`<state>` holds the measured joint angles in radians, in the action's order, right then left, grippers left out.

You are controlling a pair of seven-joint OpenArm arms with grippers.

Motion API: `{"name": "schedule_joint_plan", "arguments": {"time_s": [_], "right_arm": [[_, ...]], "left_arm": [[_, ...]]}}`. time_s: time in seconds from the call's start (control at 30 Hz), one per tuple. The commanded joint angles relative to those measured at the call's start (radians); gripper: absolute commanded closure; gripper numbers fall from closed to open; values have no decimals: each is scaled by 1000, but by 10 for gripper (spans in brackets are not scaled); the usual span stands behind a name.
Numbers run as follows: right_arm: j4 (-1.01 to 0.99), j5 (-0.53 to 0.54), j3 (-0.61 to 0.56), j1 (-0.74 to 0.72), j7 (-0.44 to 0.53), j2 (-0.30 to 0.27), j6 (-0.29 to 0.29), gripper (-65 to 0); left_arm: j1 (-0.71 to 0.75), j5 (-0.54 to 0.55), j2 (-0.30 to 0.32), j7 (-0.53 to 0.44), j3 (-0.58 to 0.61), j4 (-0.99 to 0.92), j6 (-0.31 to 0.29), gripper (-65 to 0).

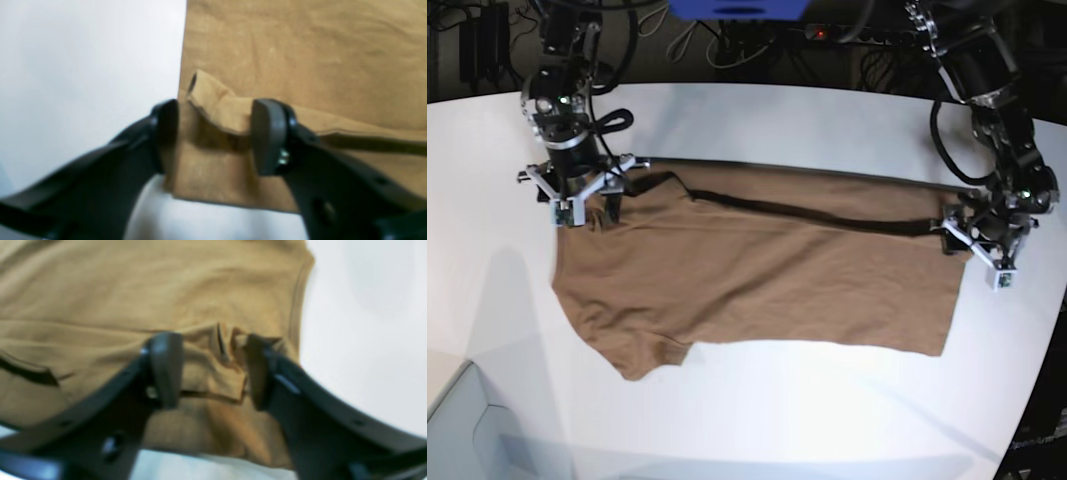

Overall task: Layout the t-shirt on the table in an organized manner, then fold the t-shirt properly
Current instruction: 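Lower the folded edge onto the shirt and release both grippers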

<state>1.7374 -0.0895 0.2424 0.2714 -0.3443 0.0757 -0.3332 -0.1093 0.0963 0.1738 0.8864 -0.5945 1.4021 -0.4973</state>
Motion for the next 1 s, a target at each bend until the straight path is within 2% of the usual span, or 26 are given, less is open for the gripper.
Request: {"name": "schedule_joint_plan", "arguments": {"time_s": [0.0, 0.1, 0.27, 0.4, 0.6, 0.83, 0.9, 0.97], "right_arm": [[36, 12, 2, -1, 27, 0, 1, -364], [91, 12, 42, 29, 31, 5, 1, -405], [125, 12, 174, 38, 27, 49, 1, -406], [111, 12, 243, 44, 26, 74, 1, -406], [101, 14, 248, 81, 26, 74, 1, -405], [103, 14, 257, 84, 26, 74, 1, -406], [103, 12, 257, 84, 26, 72, 1, -407], [100, 9, 257, 84, 26, 69, 1, -407]], "left_arm": [[-16, 9, 13, -13, -29, 27, -1, -373], [-16, 9, 8, -9, -112, 29, -5, -369], [4, 10, 16, -17, -186, -2, -5, -370], [20, 10, 17, -19, -184, -51, -5, -370], [20, 10, 10, -19, -178, -105, -5, -370], [43, 10, 16, -19, -77, -119, -7, -363], [49, 10, 16, -19, -77, -117, -7, -317], [55, 10, 17, -19, -78, -114, -7, -228]]}}
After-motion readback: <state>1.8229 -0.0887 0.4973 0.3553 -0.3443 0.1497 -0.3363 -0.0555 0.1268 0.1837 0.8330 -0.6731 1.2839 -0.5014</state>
